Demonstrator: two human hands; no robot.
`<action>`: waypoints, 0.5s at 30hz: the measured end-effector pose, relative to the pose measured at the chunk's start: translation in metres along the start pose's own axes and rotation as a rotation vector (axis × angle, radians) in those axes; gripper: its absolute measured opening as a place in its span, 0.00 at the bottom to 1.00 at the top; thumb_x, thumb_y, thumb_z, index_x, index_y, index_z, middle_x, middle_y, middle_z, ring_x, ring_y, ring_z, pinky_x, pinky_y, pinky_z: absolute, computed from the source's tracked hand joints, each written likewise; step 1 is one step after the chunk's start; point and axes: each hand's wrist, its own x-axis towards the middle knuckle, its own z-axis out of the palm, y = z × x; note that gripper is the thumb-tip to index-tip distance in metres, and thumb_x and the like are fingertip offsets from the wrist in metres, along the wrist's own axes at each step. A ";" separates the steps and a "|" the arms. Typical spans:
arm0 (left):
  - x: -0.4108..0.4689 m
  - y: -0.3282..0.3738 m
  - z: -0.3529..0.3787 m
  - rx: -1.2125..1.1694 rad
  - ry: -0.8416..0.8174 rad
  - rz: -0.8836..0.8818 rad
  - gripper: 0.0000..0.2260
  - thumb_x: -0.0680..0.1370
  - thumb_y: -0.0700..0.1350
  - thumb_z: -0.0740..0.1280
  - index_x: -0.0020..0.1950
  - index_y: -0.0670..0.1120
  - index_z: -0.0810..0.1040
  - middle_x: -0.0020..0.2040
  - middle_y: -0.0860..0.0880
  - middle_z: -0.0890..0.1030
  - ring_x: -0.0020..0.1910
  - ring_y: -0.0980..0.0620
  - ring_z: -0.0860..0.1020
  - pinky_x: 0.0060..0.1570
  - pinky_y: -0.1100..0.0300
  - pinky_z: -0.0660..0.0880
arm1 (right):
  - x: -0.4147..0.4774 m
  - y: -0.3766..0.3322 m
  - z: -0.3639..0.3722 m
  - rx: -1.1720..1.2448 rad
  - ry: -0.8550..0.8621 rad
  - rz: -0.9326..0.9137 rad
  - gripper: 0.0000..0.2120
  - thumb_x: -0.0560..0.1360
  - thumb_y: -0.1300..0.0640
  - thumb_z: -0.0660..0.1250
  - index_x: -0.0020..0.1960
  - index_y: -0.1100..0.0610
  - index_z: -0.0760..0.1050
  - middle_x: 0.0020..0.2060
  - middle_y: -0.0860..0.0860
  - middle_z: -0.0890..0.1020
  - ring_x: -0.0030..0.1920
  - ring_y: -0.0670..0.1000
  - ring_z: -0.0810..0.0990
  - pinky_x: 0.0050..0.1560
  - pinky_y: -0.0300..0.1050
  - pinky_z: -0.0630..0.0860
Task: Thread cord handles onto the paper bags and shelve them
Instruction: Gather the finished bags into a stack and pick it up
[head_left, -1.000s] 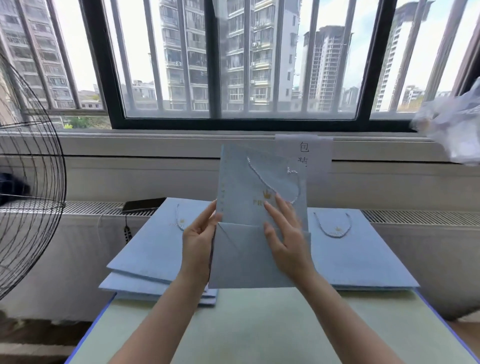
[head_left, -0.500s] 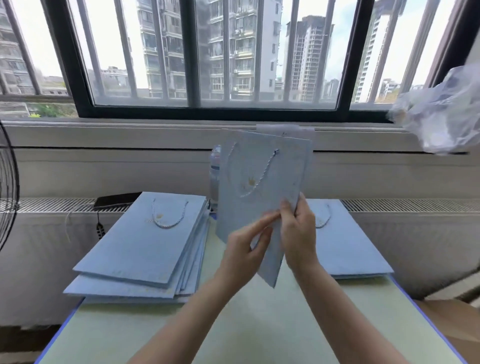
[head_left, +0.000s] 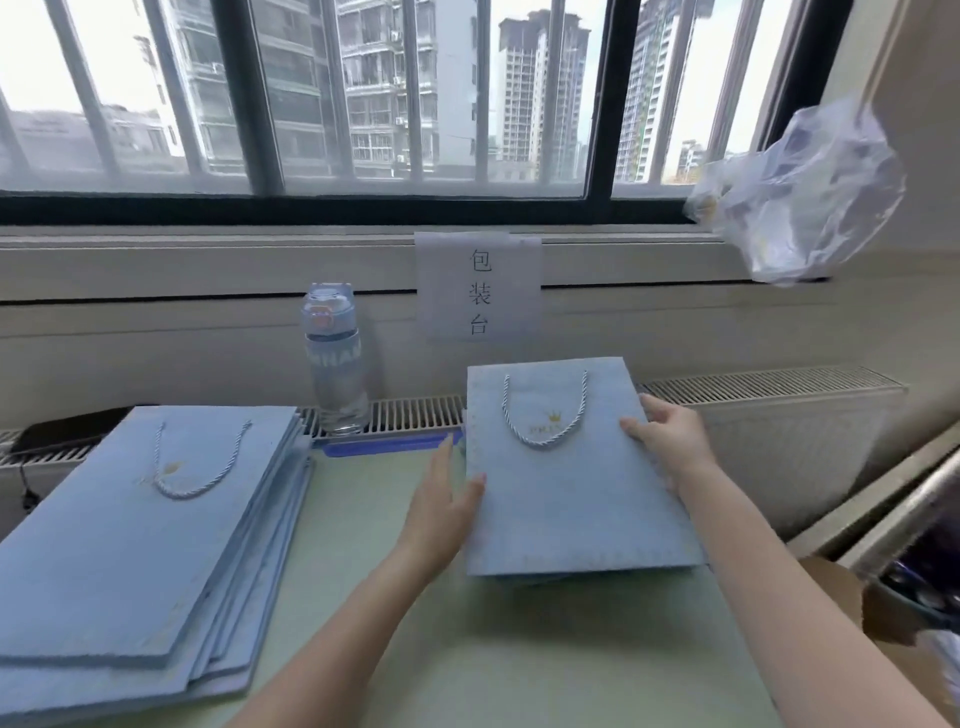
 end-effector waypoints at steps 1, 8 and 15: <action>0.004 -0.001 0.008 0.093 -0.083 0.056 0.27 0.81 0.47 0.60 0.77 0.43 0.53 0.77 0.48 0.56 0.76 0.50 0.54 0.70 0.62 0.51 | 0.008 0.005 0.001 -0.048 0.007 0.006 0.13 0.73 0.71 0.63 0.47 0.56 0.79 0.37 0.50 0.82 0.36 0.51 0.79 0.40 0.44 0.76; 0.006 -0.007 0.044 0.599 -0.357 0.051 0.34 0.80 0.62 0.54 0.79 0.46 0.46 0.77 0.46 0.36 0.75 0.49 0.32 0.71 0.58 0.34 | 0.044 0.058 0.029 -0.805 0.004 -0.018 0.15 0.80 0.55 0.58 0.62 0.59 0.74 0.62 0.56 0.76 0.61 0.59 0.73 0.58 0.49 0.70; 0.007 -0.006 0.042 0.552 -0.372 0.052 0.32 0.80 0.61 0.55 0.79 0.49 0.48 0.78 0.48 0.38 0.75 0.50 0.33 0.72 0.57 0.35 | 0.037 0.064 0.043 -1.019 0.192 -0.287 0.15 0.79 0.56 0.60 0.64 0.55 0.74 0.68 0.53 0.71 0.67 0.58 0.68 0.69 0.61 0.56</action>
